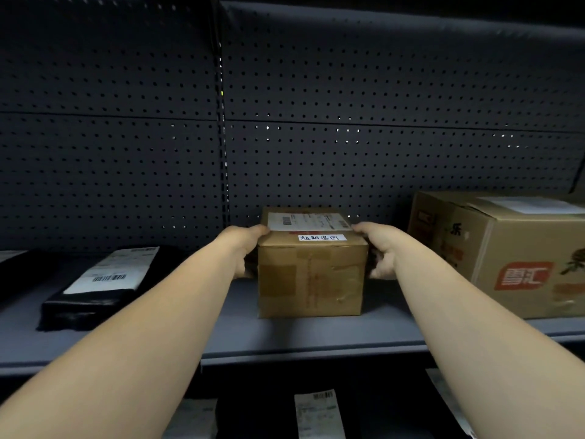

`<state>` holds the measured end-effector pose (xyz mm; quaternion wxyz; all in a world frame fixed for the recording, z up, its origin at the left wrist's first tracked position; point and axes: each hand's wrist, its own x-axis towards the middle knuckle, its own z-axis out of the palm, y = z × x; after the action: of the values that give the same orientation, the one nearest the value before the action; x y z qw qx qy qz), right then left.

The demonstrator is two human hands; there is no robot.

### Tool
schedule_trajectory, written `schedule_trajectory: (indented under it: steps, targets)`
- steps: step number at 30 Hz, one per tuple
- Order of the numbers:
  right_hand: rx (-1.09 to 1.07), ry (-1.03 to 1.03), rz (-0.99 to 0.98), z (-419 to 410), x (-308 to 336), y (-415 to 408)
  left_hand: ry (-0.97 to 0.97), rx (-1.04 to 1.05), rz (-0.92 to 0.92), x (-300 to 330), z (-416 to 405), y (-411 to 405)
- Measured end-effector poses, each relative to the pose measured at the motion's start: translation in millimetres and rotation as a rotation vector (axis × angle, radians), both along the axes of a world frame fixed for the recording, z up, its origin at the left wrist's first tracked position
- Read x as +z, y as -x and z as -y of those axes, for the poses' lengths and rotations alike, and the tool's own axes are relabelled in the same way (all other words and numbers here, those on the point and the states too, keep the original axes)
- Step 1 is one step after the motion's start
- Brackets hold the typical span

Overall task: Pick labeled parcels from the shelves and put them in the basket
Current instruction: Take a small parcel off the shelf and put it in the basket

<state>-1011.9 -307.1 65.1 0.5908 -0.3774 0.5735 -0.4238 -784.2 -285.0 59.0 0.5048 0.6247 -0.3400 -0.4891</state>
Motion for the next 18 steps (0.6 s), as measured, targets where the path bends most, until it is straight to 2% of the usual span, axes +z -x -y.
schedule_trajectory:
  steps: [4, 7, 13, 18]
  targets:
    - [0.02, -0.018, 0.019, -0.9, -0.4, 0.6, 0.0, -0.02, -0.034, -0.6, -3.4, -2.1]
    - [0.019, 0.006, 0.045, -4.6, -2.6, 0.5, 0.075, -0.004, -0.025, -1.8, -9.6, -3.1]
    - [0.003, 0.244, 0.113, -17.2, -16.5, -8.0, 0.312, 0.015, -0.045, -15.1, -30.4, -14.4]
    - [0.042, 0.412, 0.18, -30.8, -32.5, -10.4, 0.461, -0.054, -0.044, -31.2, -52.5, -25.0]
